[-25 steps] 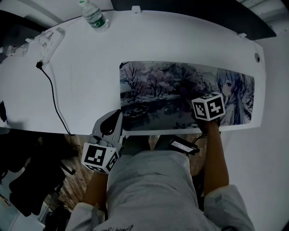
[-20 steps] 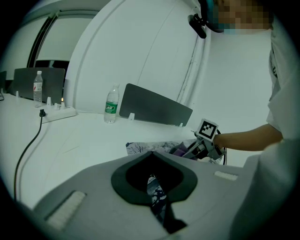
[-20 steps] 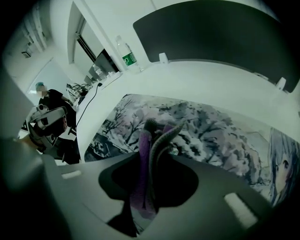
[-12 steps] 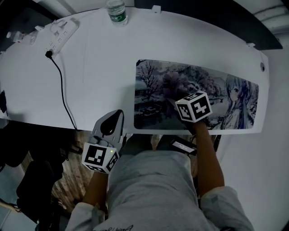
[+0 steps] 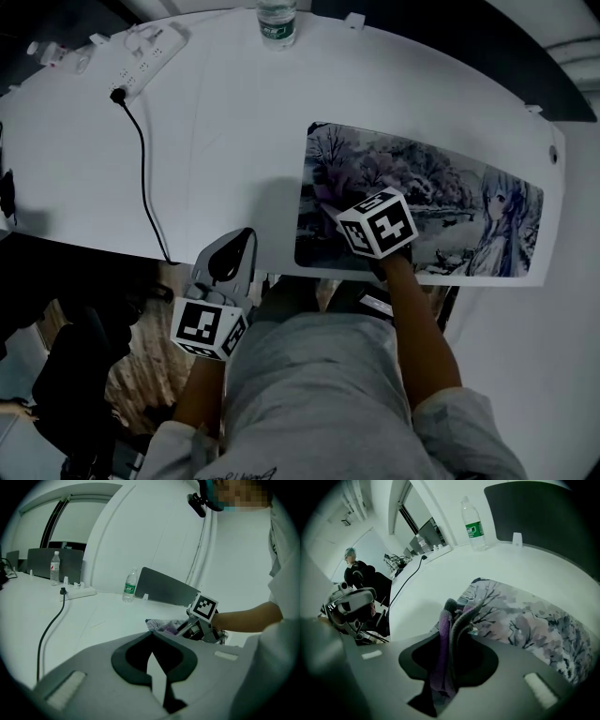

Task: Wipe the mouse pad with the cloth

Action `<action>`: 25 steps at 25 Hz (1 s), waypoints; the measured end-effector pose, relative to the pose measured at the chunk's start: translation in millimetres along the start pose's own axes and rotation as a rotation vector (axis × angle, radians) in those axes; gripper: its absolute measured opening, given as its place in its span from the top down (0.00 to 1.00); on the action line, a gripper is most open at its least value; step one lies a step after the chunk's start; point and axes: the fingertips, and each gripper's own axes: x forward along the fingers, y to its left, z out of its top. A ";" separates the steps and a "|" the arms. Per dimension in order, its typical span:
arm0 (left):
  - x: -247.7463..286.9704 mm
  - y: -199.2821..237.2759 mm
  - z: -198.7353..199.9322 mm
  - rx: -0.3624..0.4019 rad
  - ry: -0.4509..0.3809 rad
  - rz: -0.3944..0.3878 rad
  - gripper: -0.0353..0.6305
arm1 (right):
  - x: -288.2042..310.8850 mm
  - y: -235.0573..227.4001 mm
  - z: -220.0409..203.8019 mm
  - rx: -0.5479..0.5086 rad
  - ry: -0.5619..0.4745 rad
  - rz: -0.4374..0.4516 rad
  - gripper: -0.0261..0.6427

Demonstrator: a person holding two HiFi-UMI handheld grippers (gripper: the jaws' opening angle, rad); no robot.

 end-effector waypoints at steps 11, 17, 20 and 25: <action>-11.6 14.0 -0.9 -0.013 -0.003 0.027 0.92 | 12.8 20.6 10.8 -0.028 -0.002 0.029 0.81; -5.4 2.7 -1.7 0.006 0.014 0.003 0.92 | -5.1 18.4 11.1 -0.030 -0.068 0.045 0.81; 1.5 -9.7 -5.0 0.019 0.028 -0.019 0.92 | -21.9 12.9 2.4 -0.034 -0.090 0.034 0.81; 22.9 -47.5 -6.2 0.047 0.042 -0.077 0.92 | -58.9 -18.8 -29.0 0.006 -0.117 -0.012 0.81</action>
